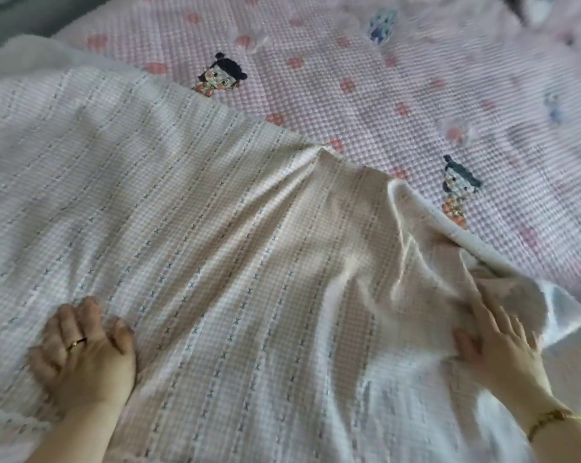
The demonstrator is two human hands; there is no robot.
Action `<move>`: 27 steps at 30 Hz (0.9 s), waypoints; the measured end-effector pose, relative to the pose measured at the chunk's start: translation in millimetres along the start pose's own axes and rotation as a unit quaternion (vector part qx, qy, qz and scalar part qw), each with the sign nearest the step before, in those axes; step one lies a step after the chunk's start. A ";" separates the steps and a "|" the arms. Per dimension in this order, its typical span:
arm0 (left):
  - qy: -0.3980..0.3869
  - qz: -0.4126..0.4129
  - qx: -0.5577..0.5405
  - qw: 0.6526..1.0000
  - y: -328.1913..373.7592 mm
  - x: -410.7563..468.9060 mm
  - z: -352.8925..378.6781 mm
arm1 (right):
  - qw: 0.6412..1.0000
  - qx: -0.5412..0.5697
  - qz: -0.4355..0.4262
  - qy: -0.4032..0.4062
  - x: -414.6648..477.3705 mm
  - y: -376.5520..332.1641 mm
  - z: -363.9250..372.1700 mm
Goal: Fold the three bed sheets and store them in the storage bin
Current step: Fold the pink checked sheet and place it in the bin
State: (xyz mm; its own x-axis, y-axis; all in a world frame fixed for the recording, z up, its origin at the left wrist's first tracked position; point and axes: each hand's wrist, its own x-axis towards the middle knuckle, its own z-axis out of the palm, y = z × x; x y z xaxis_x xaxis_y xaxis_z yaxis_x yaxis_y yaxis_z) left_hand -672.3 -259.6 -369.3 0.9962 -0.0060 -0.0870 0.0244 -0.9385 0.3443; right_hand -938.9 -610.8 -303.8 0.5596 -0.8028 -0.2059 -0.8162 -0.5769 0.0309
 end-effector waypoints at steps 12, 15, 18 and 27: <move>-0.238 0.631 -0.076 0.734 141.5 -274.1 45.1 | 0.990 0.081 0.110 -0.026 -102.1 141.2 29.2; -0.223 0.630 -0.065 0.741 167.3 -337.7 73.1 | 0.997 0.021 0.078 0.012 -95.5 189.1 31.4; -0.238 0.583 -0.037 0.776 204.9 -383.0 81.1 | 0.997 0.026 0.070 -0.017 -88.3 246.2 32.4; -0.260 0.525 0.101 0.804 262.4 -421.6 79.5 | 0.961 -0.102 -0.245 0.075 -34.4 347.6 13.7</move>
State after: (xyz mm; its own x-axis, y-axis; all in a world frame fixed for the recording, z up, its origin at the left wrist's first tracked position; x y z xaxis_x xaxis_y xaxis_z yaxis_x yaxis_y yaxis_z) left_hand -1092.6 -530.8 -316.6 0.2871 -0.9264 -0.2437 -0.8740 -0.3575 0.3292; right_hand -1243.8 -781.7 -299.3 0.8969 -0.4302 -0.1023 -0.4118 -0.8969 0.1612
